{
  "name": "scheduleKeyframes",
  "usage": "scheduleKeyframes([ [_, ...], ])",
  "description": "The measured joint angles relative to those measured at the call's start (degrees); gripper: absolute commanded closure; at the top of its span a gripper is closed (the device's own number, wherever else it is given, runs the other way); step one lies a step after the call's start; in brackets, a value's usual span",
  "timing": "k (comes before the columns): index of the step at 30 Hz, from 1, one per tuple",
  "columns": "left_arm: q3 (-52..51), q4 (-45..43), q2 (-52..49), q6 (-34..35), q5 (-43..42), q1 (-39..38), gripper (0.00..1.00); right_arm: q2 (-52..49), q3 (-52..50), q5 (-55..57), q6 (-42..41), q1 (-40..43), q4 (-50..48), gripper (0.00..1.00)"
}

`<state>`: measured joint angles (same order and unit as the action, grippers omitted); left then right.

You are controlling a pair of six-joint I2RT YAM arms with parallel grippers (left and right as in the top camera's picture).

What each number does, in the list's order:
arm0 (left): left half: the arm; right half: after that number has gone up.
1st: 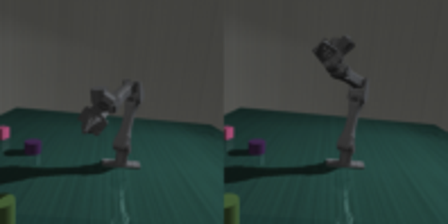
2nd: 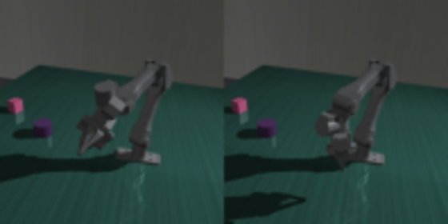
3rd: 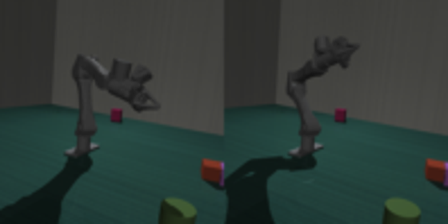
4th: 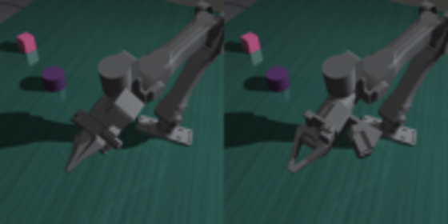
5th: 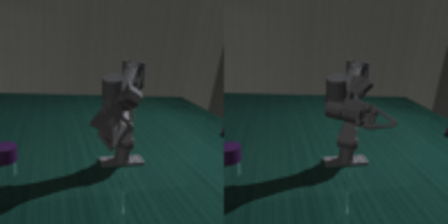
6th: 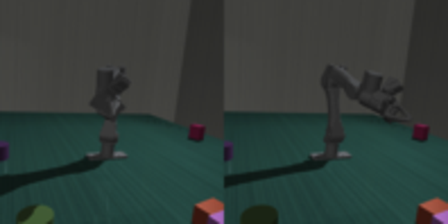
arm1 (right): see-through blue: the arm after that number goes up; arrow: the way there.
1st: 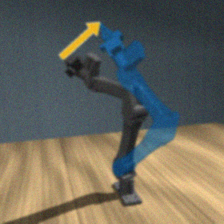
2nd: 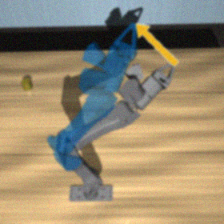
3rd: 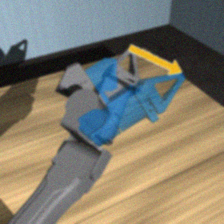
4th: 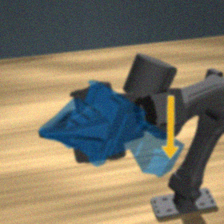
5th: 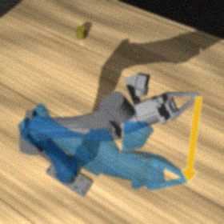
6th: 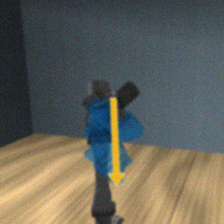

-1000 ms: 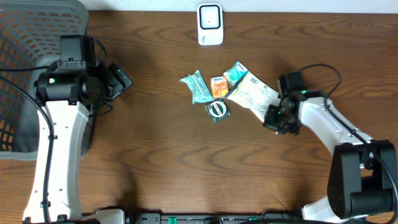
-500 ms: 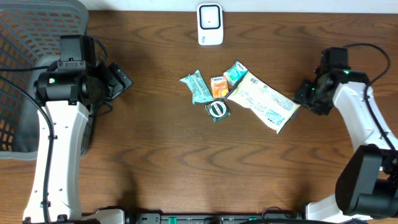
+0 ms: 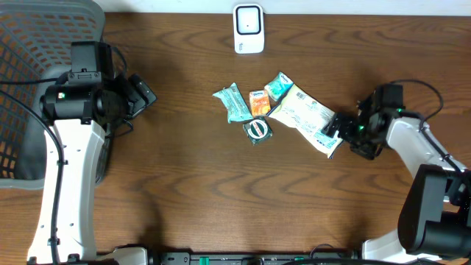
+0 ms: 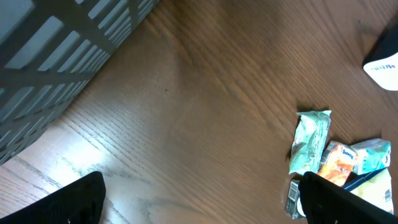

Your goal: Scan the item barcode

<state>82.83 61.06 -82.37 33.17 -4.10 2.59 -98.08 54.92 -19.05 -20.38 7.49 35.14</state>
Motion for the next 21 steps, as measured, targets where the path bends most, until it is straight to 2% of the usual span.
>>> scheduleKeyframes([
  [7, 0.0, 0.0, 0.0, 0.0, 0.0, 0.0, 0.02, 0.3, -3.7, -3.6, -2.1, -0.8, -9.5, 0.01],
  [11, 0.0, 0.0, 0.0, 0.0, 0.0, 0.0, 0.02, -0.7, -3.8, -4.3, -3.3, -2.3, -12.7, 0.21],
  [12, 0.0, 0.0, 0.0, 0.0, 0.0, 0.0, 0.02, -1.0, -3.8, -4.5, -3.7, -2.7, -13.8, 0.32],
  [15, 0.0, 0.0, 0.0, 0.0, 0.0, 0.0, 0.02, -3.0, -3.8, -5.9, -4.6, -3.7, -16.7, 0.86],
  [16, 0.0, 0.0, 0.0, 0.0, 0.0, 0.0, 0.02, -3.7, -3.8, -6.6, -4.8, -3.9, -17.1, 0.99],
  [21, 0.0, 0.0, 0.0, 0.0, 0.0, 0.0, 0.02, -5.2, -4.0, -11.3, -5.0, -3.6, -17.2, 0.99],
])
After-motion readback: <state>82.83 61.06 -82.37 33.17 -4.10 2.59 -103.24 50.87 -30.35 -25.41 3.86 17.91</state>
